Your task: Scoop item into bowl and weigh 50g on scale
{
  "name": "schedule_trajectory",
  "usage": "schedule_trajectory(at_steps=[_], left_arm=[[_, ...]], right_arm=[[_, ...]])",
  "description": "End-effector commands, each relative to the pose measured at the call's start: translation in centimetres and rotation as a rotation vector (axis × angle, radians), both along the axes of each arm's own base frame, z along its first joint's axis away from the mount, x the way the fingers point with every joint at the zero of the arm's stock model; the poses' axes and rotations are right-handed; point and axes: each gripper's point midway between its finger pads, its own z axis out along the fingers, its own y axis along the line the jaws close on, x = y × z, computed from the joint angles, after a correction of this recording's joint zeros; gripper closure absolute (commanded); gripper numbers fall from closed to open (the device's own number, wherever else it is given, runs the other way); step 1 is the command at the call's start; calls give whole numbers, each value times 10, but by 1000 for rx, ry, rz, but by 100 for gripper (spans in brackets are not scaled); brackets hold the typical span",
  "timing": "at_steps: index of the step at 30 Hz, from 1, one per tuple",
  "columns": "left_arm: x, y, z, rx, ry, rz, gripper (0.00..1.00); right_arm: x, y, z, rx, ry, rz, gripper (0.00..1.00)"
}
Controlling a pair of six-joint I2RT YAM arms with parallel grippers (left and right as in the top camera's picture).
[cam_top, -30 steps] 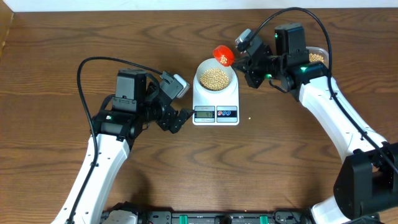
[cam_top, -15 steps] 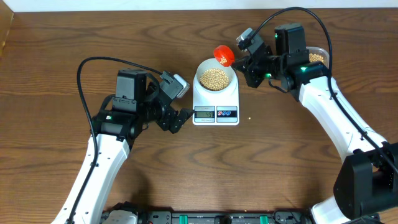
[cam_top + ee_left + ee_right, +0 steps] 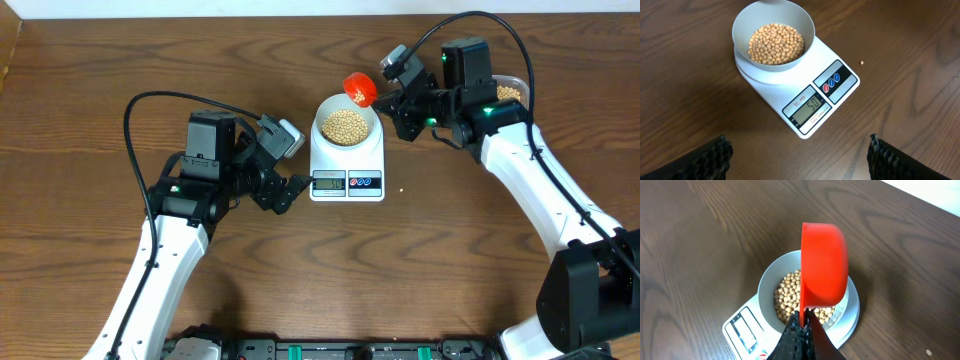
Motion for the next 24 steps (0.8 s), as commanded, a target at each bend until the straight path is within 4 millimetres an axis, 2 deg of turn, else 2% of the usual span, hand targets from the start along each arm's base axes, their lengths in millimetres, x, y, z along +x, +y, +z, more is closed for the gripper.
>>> schedule_trajectory(at_steps=[1, 16, 24], left_arm=[[-2, 0, 1, -7, 1, 2, 11], [-2, 0, 1, -7, 1, 2, 11], [-2, 0, 1, -7, 1, 2, 11]], right_arm=[[-3, 2, 7, 10, -11, 4, 99], [-3, 2, 7, 18, 0, -5, 99], [3, -1, 12, 182, 214, -213, 99]])
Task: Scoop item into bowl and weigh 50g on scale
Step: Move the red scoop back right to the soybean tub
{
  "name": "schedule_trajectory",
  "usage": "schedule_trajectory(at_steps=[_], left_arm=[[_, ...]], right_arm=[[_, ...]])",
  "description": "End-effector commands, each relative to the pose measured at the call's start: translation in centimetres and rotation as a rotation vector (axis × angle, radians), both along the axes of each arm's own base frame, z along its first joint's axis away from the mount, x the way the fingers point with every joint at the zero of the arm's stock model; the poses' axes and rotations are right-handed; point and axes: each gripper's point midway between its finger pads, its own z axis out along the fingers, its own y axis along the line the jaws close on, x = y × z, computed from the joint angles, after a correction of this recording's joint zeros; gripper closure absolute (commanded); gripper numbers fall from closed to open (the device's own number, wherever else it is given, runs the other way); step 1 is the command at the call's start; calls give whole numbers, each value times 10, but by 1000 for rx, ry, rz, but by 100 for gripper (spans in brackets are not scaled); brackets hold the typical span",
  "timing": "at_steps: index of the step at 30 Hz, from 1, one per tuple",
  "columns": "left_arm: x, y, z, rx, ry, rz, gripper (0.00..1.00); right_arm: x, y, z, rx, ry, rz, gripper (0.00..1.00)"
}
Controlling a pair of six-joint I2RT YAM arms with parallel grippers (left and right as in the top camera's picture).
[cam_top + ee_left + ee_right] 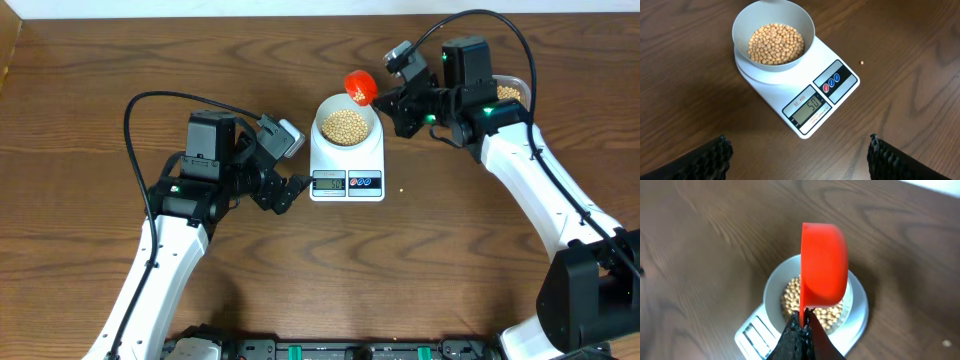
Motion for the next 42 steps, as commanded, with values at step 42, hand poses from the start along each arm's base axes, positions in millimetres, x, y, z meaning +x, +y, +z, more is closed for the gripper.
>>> schedule_trajectory(at_steps=[42], left_arm=[[-2, 0, 1, -7, 1, 2, 11]], right_arm=[[28, -278, -29, -114, 175, -734, 99]])
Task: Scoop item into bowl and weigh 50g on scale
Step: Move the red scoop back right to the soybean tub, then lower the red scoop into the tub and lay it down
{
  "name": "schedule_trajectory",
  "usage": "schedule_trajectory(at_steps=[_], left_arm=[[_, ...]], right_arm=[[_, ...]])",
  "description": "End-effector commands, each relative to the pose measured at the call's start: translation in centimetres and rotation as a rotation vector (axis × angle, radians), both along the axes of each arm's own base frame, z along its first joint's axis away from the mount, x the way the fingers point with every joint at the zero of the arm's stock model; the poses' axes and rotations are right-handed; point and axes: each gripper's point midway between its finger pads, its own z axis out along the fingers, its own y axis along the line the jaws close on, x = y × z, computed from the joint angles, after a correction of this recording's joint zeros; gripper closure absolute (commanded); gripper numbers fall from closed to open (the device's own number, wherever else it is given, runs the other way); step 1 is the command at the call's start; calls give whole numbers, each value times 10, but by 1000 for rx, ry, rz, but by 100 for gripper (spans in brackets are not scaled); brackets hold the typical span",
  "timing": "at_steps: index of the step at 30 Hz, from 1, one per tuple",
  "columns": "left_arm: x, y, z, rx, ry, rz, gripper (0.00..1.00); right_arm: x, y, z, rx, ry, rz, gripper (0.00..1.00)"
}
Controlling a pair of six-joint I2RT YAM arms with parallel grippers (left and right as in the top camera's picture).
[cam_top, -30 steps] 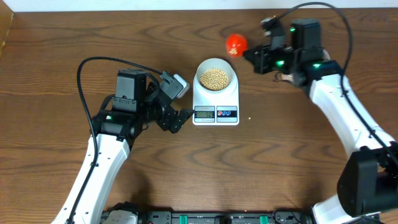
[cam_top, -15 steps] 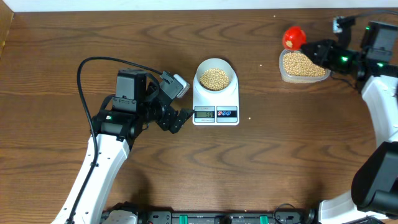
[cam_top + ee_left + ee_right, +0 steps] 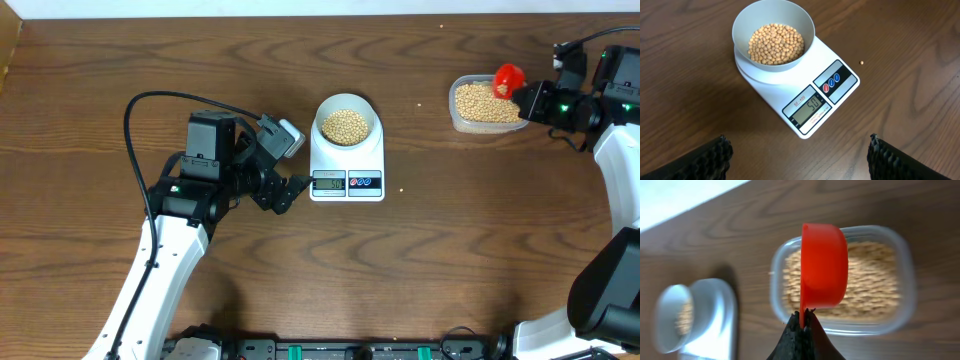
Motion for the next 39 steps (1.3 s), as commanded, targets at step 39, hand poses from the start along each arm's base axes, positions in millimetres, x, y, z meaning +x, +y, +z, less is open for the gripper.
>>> schedule_trajectory(at_steps=[39], left_arm=[[-2, 0, 1, -7, 1, 2, 11]], right_arm=[[3, -9, -10, -435, 27, -8, 99]])
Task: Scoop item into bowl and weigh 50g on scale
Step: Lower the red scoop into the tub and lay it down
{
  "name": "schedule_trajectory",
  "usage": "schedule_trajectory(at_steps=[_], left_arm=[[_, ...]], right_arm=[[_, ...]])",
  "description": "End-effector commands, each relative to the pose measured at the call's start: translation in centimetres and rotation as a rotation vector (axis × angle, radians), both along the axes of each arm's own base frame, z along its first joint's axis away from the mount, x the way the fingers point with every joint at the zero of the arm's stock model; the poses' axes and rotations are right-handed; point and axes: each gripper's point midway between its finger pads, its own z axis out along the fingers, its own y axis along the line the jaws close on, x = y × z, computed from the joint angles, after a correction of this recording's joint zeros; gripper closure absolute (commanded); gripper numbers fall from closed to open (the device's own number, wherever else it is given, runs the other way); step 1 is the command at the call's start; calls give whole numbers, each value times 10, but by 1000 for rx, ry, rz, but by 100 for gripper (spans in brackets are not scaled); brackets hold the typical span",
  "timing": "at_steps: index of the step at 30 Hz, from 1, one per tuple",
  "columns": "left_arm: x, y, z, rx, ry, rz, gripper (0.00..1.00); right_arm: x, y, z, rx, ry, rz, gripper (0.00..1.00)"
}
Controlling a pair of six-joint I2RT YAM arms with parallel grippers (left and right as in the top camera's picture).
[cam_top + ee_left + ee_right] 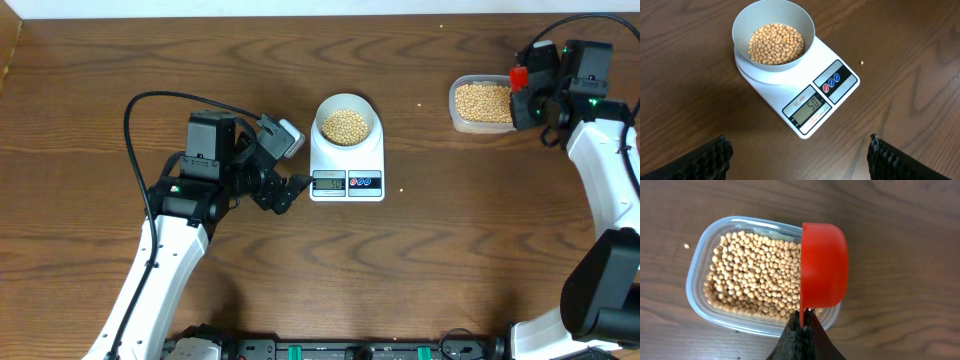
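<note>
A white bowl (346,124) of beans sits on the white scale (347,162); in the left wrist view the bowl (773,37) is on the scale (805,87) and the display (810,106) reads 50. My right gripper (803,321) is shut on the handle of a red scoop (823,265), turned on its side over the right end of a clear tub (750,275) of beans. Overhead, the scoop (518,77) is at the tub's (480,104) right edge. My left gripper (797,155) stands open on the near side of the scale, nothing between its fingers.
A stray bean (861,62) lies on the wooden table right of the scale, another (686,246) left of the tub. The table's far edge runs just behind the tub. The left arm (200,190) lies left of the scale.
My right gripper with the scoop has turned and moved a little toward the tub's right end. The tub now lies sharp below the scoop. Left arm, bowl and scale are unchanged.
The scoop was held tipped over the bowl on the scale, display at 50. Then it hung slightly higher over the bowl. By the third moment my right gripper had carried it to the bean tub at the far right, where it remains.
</note>
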Motion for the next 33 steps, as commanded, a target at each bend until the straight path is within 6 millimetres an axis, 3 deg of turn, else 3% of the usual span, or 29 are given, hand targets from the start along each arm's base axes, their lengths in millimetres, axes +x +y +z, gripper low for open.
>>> schedule_trajectory(at_steps=[1, 6, 13, 22, 27, 33], left_arm=[[-2, 0, 1, -7, 1, 2, 11], [-2, 0, 1, -7, 1, 2, 11], [-2, 0, 1, -7, 1, 2, 11], [-2, 0, 1, -7, 1, 2, 11], [-2, 0, 1, -7, 1, 2, 11], [-2, 0, 1, -7, 1, 2, 11]], right_arm=[[-2, 4, 6, 168, -7, -196, 99], [-1, 21, 8, 500, 17, -455, 98], [-2, 21, 7, 803, 48, -842, 98], [3, 9, 9, 838, -25, -1032, 98], [13, 21, 13, 851, -53, -996, 99], [17, 40, -4, 868, -12, -1021, 98]])
